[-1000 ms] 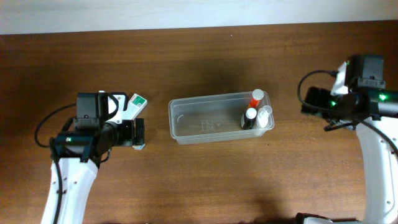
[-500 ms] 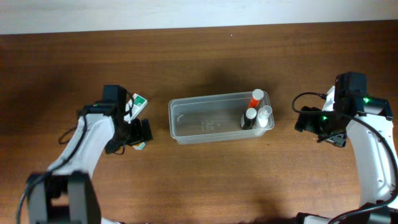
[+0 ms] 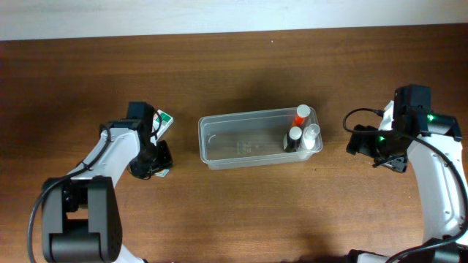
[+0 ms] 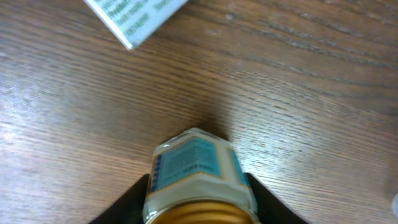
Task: Pack container
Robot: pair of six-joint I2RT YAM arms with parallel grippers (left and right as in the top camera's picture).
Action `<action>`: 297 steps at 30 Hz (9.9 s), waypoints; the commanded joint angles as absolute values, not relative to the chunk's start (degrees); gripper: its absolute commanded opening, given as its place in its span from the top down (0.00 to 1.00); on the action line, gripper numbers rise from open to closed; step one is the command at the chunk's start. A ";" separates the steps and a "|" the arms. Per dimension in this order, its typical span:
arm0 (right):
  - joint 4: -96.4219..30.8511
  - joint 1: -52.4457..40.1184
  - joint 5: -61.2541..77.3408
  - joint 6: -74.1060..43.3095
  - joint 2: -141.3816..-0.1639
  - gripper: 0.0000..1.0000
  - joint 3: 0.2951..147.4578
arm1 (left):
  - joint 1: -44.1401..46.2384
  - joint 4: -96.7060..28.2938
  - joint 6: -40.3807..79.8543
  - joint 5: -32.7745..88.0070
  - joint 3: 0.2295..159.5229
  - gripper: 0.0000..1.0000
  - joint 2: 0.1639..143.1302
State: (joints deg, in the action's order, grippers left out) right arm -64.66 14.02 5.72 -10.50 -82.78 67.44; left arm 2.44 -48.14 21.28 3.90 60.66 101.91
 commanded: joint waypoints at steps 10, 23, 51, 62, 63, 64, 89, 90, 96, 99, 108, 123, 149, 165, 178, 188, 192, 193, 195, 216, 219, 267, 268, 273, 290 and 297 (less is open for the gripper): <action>-64.60 14.28 6.24 -10.50 -82.89 0.10 67.33 | 4.08 -55.11 20.95 3.20 70.15 0.75 97.47; -64.49 14.28 6.28 -10.52 -82.89 0.10 67.33 | 27.38 -47.35 23.20 2.48 79.96 0.78 90.06; -64.53 14.28 6.92 -10.52 -82.89 0.10 67.33 | 40.47 -22.37 33.85 9.32 79.99 0.50 116.99; -64.69 14.28 6.90 -10.50 -82.89 0.10 67.33 | 40.27 -23.40 31.09 8.84 79.99 0.33 114.96; -64.69 14.26 6.90 -10.48 -82.89 0.10 67.33 | 39.88 -23.40 29.91 7.92 79.99 0.30 113.38; -64.69 14.28 6.90 -10.48 -82.89 0.10 67.33 | 39.55 -23.59 29.65 7.01 79.99 0.28 112.14; -64.64 14.26 7.11 -10.31 -82.89 0.10 67.33 | 0.10 -48.45 -23.33 6.66 79.96 0.01 108.03; -64.64 14.26 7.11 -10.31 -82.89 0.10 67.33 | 0.08 -47.70 -23.31 6.63 79.96 0.01 111.11; -64.66 14.28 7.11 -10.31 -82.89 0.10 67.33 | -0.19 -46.68 -23.27 6.17 79.96 0.00 117.95; -64.66 14.26 7.11 -10.28 -82.89 0.10 67.33 | -0.19 -46.35 -23.27 6.04 79.96 0.00 118.08; -64.62 14.28 7.09 -10.28 -82.89 0.10 67.33 | -0.16 -50.24 -23.22 6.26 79.96 0.36 118.08; -64.60 14.26 7.09 -10.28 -82.89 0.10 67.33 | 4.75 -55.53 -12.49 13.74 89.43 0.56 102.63; -64.49 14.26 7.11 -10.31 -82.89 0.10 67.33 | 32.53 -54.72 -29.45 1.21 86.02 0.58 117.97; -64.45 14.26 7.09 -10.31 -82.89 0.10 67.33 | 32.51 -55.37 -27.73 -2.04 88.77 0.01 106.74; -64.45 14.26 7.09 -10.28 -82.89 0.10 67.33 | 30.83 -55.20 -16.23 -9.23 88.77 0.01 87.20; -62.52 10.66 9.74 -5.21 -82.89 0.34 68.53 | 11.49 -64.10 26.87 -5.80 88.47 0.01 83.66; -59.46 5.96 9.74 -3.81 -82.89 0.80 72.71 | 5.48 -65.19 30.83 -0.23 86.52 0.01 83.66; -58.87 4.27 9.74 -2.63 -82.89 0.92 75.00 | 4.71 -65.21 30.83 0.10 85.95 0.01 83.66; -58.15 1.06 9.91 0.99 -82.89 0.96 79.44 | 3.29 -65.14 30.81 0.19 84.44 0.01 83.66; -26.24 -17.67 6.85 8.82 -106.48 0.96 88.07 | 2.35 -65.23 30.13 0.05 83.55 0.01 83.66; -25.89 -18.28 6.83 8.78 -107.61 0.96 88.07 | 2.35 -65.21 30.13 0.05 83.55 0.01 83.66; -50.54 -18.26 3.81 8.32 -105.97 0.96 88.09 | 2.35 -65.21 30.13 0.03 83.55 0.01 83.66; -50.59 -18.26 3.79 7.94 -105.71 0.96 88.09 | 2.35 -65.21 30.13 0.03 83.55 0.01 83.66; -50.39 -15.73 -2.44 -0.89 -103.39 0.84 91.37 | 2.46 -63.16 26.06 -1.28 83.55 0.01 83.66; -67.79 6.74 4.71 -6.70 -98.94 0.00 100.73 | 2.83 -58.33 3.57 -5.17 83.55 0.01 97.82; -66.89 6.70 1.65 -6.72 -86.28 0.03 91.37 | 3.42 -57.58 4.43 -3.66 81.95 0.01 87.33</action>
State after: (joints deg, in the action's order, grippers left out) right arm -67.88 6.76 3.22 -6.28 -94.56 96.31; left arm 2.87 -58.00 4.93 -4.54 83.31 95.46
